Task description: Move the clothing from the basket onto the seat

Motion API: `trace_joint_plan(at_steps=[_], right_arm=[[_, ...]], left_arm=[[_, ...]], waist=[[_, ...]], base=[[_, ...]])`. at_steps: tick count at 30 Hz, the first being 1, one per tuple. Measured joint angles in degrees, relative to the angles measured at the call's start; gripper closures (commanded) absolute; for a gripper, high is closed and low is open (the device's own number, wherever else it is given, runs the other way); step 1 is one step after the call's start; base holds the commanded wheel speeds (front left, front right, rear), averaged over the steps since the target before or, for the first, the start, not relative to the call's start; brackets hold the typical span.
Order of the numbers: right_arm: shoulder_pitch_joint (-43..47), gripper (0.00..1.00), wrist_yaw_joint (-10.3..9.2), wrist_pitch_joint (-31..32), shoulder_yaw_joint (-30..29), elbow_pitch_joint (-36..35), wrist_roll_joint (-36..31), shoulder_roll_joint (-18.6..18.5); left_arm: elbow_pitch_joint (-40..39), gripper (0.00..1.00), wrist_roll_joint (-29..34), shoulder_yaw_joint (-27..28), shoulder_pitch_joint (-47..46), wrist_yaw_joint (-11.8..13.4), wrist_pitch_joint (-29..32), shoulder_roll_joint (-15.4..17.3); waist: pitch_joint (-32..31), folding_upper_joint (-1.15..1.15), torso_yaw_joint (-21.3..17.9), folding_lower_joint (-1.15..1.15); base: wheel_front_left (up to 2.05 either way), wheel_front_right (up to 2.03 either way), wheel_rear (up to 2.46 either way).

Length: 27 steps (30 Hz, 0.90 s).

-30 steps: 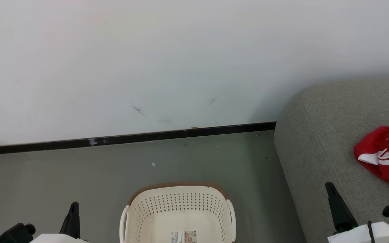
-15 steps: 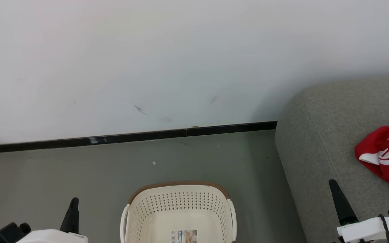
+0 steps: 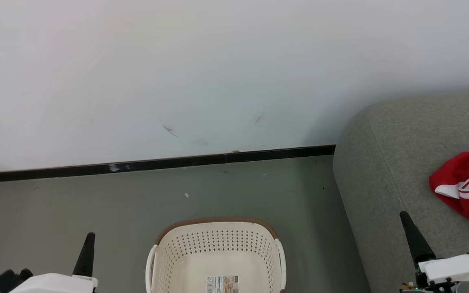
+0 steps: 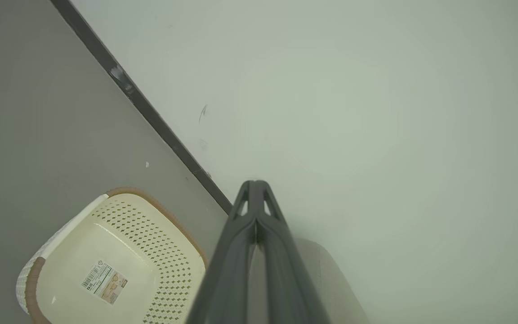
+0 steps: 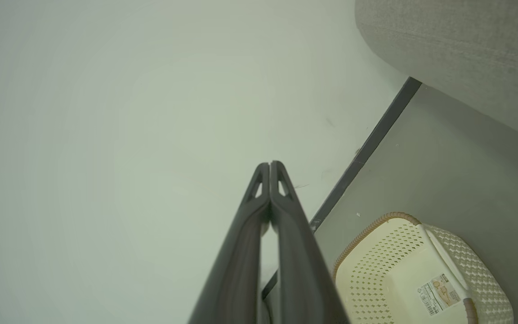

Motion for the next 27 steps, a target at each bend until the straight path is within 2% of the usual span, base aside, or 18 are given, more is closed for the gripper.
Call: trace_joint_plan(at_steps=[27], right_arm=[[-4.14, 1.00, 0.00, 3.60, 0.47, 3.83, 25.83, -1.92]], left_arm=[[0.98, 1.00, -16.96, 4.42, -1.91, -4.71, 4.92, -1.96]], waist=[[0.40, 0.00, 0.42, -0.02]], base=[[0.00, 0.00, 0.00]])
